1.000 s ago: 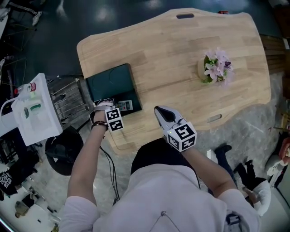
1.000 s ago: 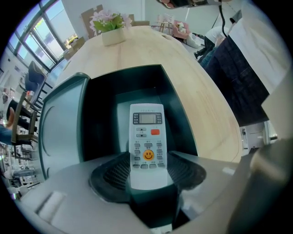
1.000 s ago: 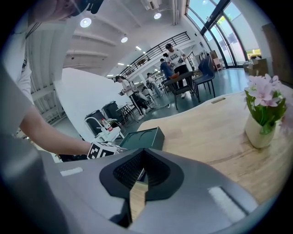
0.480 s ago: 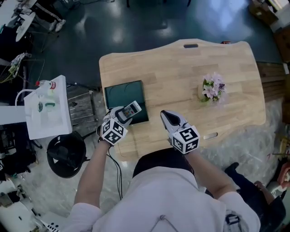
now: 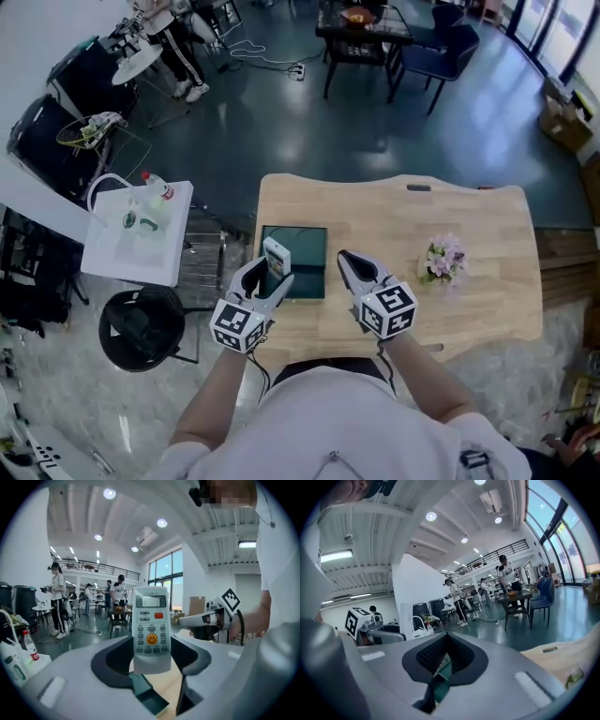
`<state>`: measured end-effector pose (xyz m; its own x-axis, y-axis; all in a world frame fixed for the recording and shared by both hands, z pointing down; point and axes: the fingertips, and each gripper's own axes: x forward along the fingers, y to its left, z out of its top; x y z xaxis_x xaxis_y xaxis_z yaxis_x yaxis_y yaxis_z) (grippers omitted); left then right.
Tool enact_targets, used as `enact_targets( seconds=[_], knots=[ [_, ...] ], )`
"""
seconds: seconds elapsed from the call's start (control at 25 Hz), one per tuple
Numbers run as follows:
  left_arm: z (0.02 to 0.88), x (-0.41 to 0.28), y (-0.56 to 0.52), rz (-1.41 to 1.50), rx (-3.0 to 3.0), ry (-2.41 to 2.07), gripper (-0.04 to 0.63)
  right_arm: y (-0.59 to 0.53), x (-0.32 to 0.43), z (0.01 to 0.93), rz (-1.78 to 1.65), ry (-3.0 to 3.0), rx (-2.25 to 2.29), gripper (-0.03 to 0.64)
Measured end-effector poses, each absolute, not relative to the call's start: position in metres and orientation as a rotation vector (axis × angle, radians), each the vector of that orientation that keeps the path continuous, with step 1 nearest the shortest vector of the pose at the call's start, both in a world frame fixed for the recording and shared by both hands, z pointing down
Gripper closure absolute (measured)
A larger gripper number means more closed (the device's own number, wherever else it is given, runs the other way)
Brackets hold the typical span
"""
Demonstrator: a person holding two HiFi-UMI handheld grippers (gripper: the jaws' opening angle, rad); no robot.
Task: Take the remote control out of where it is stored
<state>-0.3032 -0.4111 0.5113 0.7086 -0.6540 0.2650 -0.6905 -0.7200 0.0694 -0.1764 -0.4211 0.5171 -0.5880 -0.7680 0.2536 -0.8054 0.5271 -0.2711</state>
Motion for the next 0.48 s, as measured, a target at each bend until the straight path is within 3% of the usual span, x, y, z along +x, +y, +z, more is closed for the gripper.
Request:
enact_targets(
  seconds=[0.2,0.48],
  knots=[
    [0.466,-0.328,-0.394,0.091,2.701,-1.201,0.345,-0.416,-0.198,0.470,0.480,-2.745,1.326,0.589],
    [0.452,-0.346,-0.387,0.002,2.662,-1.294,0.345,-0.413,-0.215,0.454,0.416,-2.801,1.288,0.589]
  ],
)
